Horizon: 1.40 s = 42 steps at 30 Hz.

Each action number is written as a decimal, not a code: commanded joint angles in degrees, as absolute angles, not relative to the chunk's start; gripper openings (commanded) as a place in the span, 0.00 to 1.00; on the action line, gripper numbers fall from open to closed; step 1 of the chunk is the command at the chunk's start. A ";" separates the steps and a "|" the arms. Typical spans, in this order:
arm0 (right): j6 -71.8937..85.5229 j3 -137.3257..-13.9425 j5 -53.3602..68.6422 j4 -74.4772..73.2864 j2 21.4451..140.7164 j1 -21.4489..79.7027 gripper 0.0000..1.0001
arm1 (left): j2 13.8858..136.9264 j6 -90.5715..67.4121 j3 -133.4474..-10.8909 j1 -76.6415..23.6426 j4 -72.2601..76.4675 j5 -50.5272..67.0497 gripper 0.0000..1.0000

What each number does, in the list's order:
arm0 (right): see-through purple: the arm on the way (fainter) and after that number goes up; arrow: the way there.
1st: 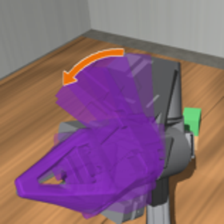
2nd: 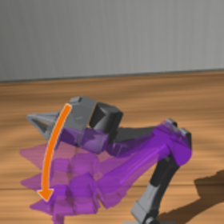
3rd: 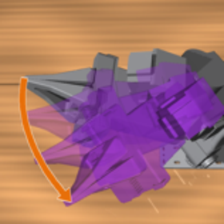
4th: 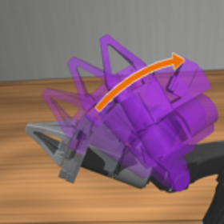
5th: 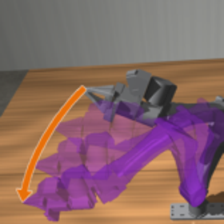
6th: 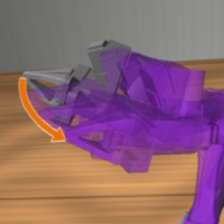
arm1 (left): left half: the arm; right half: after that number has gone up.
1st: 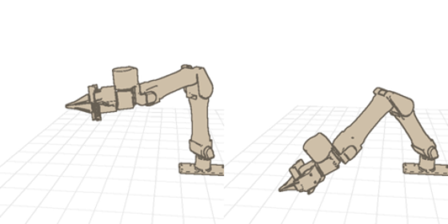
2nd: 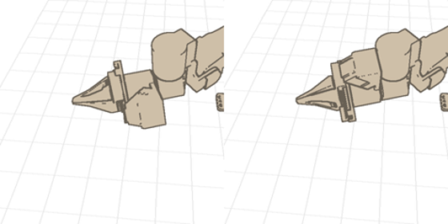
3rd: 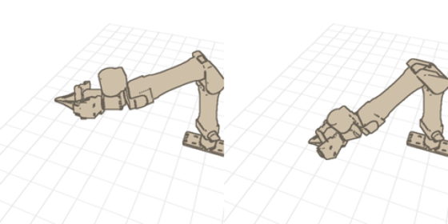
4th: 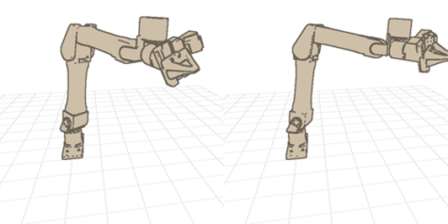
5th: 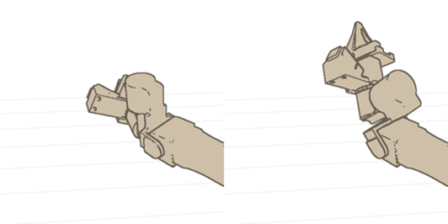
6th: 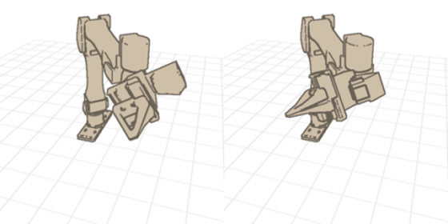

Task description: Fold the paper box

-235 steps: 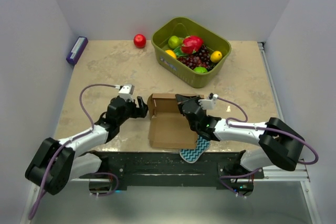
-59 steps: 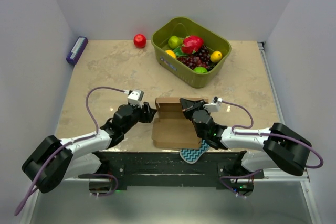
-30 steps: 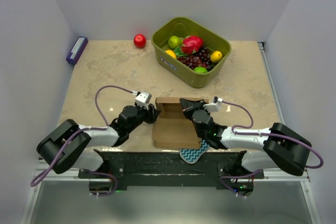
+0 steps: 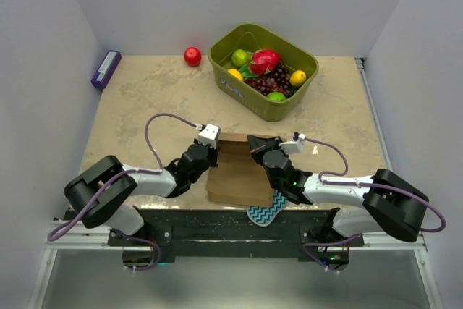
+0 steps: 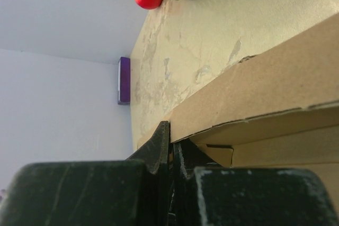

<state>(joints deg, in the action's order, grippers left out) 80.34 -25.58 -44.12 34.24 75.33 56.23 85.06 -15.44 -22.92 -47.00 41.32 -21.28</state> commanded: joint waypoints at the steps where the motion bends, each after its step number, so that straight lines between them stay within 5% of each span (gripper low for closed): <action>1: 77.00 -25.84 -46.31 26.72 74.97 56.69 0.00 | 85.87 -16.96 -25.84 -47.46 35.00 -32.06 0.07; 10: 66.81 -29.44 -46.93 20.93 70.24 56.69 0.02 | 84.21 -19.86 -29.87 -46.68 27.52 -28.66 0.00; 13: 60.40 -31.02 -45.53 18.02 64.72 56.69 0.18 | 82.97 -21.18 -32.33 -44.14 22.86 -23.92 0.00; 17: 51.43 -35.32 -43.68 7.52 57.32 56.60 0.61 | 80.95 -22.85 -34.62 -40.79 17.94 -18.73 0.00; 25: 30.16 -47.18 -29.22 -12.38 52.99 45.73 0.88 | 76.47 -22.94 -39.45 -34.37 7.83 -5.81 0.00; 33: 22.16 -46.32 -18.02 -16.34 50.81 39.99 0.92 | 74.09 -20.83 -47.54 -30.32 -7.45 1.23 0.00; 42: 20.92 -43.77 -19.86 -16.53 47.90 39.90 0.83 | 75.06 -16.44 -53.79 -29.79 -12.92 3.60 0.00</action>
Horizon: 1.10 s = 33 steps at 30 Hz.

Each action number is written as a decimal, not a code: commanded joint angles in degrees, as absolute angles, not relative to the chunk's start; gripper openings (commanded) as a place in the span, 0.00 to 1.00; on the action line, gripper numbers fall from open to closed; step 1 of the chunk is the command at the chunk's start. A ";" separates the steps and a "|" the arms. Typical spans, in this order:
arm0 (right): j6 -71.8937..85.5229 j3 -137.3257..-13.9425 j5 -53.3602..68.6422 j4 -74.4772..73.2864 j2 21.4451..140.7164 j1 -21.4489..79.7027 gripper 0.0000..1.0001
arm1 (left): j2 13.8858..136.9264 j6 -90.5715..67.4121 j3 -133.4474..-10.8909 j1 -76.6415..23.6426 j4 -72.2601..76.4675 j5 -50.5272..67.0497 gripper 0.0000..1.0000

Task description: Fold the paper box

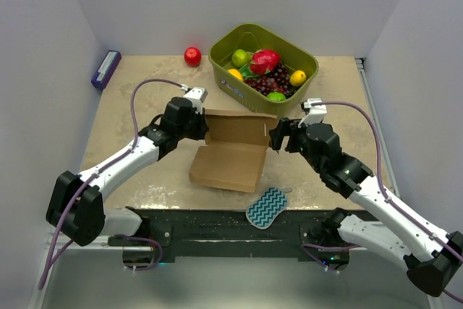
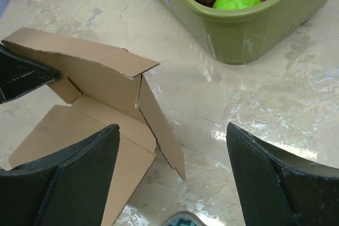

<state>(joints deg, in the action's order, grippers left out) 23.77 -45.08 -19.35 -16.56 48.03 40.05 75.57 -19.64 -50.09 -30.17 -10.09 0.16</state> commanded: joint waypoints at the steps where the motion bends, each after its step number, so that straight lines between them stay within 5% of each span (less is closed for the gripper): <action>1: 20.83 -43.33 -19.78 -16.44 48.07 39.90 0.79 | 75.06 -16.09 -54.05 -29.79 -12.83 3.95 0.00; 6: 20.92 -42.45 -17.14 -13.27 50.09 39.90 0.60 | 75.50 -15.73 -54.14 -29.71 -12.39 4.31 0.00; 13: 22.24 -42.01 -17.40 -12.57 50.36 40.17 0.08 | 76.29 -14.59 -53.79 -29.79 -12.91 0.18 0.00; 15: 22.24 -41.92 -18.63 -12.66 49.49 40.17 0.00 | 76.73 -14.33 -53.96 -29.79 -13.79 -3.06 0.00; 33: 21.62 -38.50 -19.78 -9.32 48.78 40.78 0.00 | 77.17 -16.70 -51.86 -29.79 -12.40 -9.32 0.00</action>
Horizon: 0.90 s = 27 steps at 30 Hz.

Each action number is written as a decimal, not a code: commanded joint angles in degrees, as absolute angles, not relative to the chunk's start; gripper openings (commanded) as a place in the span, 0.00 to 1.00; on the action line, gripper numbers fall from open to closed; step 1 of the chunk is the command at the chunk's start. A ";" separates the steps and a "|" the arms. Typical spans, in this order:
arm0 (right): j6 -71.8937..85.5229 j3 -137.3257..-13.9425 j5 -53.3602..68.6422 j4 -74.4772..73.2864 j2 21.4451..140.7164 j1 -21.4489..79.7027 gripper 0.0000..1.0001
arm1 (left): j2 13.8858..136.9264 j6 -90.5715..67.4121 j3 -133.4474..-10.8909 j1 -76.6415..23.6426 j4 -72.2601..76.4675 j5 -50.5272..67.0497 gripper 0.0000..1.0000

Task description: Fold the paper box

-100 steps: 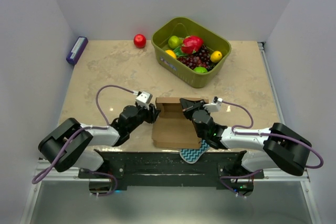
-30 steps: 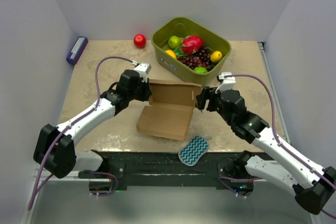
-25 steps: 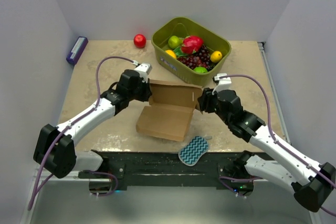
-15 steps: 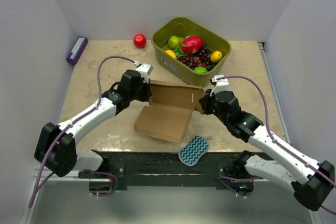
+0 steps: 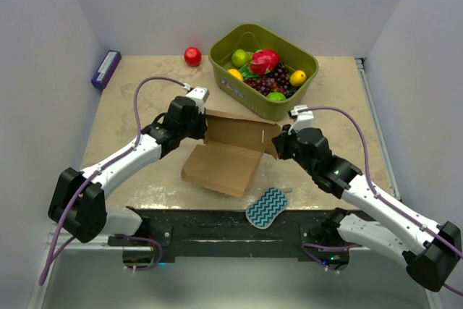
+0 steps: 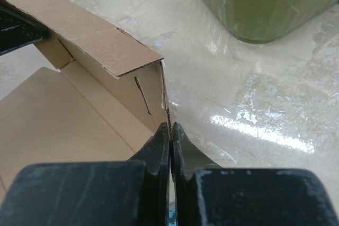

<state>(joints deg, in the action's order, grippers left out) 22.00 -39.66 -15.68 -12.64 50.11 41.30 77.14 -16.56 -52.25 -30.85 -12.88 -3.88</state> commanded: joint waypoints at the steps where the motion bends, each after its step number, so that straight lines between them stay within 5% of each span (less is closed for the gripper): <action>1: 21.62 -37.97 -20.12 -8.01 48.95 40.87 0.00 | 76.99 -17.48 -51.51 -29.88 -11.70 -9.06 0.00; 16: 17.57 -25.22 -27.68 22.59 62.64 41.31 0.01 | 76.99 -22.23 -31.12 -31.55 22.93 -16.96 0.00; 23: 21.53 -28.12 -27.42 17.76 64.34 41.31 0.64 | 80.50 -23.55 -29.62 -31.90 26.54 -20.73 0.00; 27: 23.46 -28.13 -26.98 14.07 61.27 41.40 0.77 | 80.25 -23.64 -29.27 -31.99 26.10 -19.87 0.07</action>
<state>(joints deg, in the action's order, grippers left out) 20.93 -25.67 -24.75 16.23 64.64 41.50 80.51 -22.06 -29.61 -32.21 21.04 -17.30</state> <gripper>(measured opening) 0.720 0.129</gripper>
